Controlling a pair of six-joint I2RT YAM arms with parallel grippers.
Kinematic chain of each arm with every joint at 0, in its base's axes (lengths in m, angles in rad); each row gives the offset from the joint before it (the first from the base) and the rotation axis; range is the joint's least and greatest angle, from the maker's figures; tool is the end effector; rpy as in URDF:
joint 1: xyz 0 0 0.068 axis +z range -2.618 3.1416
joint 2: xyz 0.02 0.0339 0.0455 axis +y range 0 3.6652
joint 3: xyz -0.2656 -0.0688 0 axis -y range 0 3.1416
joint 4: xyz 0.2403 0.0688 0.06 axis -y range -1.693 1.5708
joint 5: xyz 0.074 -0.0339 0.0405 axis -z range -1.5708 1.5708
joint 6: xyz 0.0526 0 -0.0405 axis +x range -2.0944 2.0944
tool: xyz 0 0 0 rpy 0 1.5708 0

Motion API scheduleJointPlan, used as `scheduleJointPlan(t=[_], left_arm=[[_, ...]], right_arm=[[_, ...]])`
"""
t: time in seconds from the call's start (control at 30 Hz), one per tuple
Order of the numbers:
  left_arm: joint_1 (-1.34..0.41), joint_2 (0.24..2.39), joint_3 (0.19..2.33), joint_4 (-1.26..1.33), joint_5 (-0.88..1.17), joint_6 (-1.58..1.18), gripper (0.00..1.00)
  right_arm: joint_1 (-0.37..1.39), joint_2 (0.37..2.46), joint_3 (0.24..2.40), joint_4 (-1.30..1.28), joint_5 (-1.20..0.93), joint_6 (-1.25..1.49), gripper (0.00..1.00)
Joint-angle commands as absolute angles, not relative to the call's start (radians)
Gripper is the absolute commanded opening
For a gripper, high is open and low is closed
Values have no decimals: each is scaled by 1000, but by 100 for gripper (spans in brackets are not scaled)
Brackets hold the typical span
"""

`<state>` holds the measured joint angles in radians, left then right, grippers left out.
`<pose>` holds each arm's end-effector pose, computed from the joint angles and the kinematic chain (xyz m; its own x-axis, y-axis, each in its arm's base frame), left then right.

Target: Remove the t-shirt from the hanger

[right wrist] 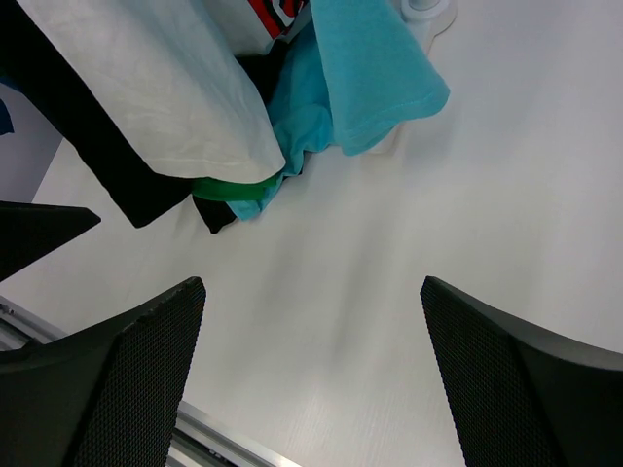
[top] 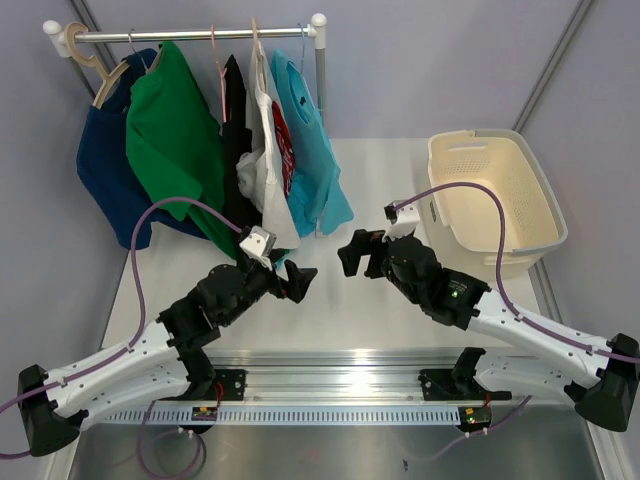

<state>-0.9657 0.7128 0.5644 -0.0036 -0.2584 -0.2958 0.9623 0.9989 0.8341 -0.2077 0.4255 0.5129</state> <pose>0.1186 -0.1478 0.2921 -0.2723 -0.1017 -0.9568 0.5981 0.7611 -0.2511 0.1531 0.1818 0.3122 -0.4402 0.1501 -0.8853 -0.3576 0.8751 0.3262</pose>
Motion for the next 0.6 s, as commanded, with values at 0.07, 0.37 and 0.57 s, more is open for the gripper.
scheduleJointPlan(t=[0.07,0.37,0.57], left_arm=[[-962,710,565,74,-299,-290,99],[-962,742,771,-124,-380,-347,99],[-962,762,1063,-299,-693,-178,99]], right_arm=[[968,1000,885,-193,445,525,99],[968,1011,933,-249,198,494,100],[968,1040,968,-255,210,416,99]])
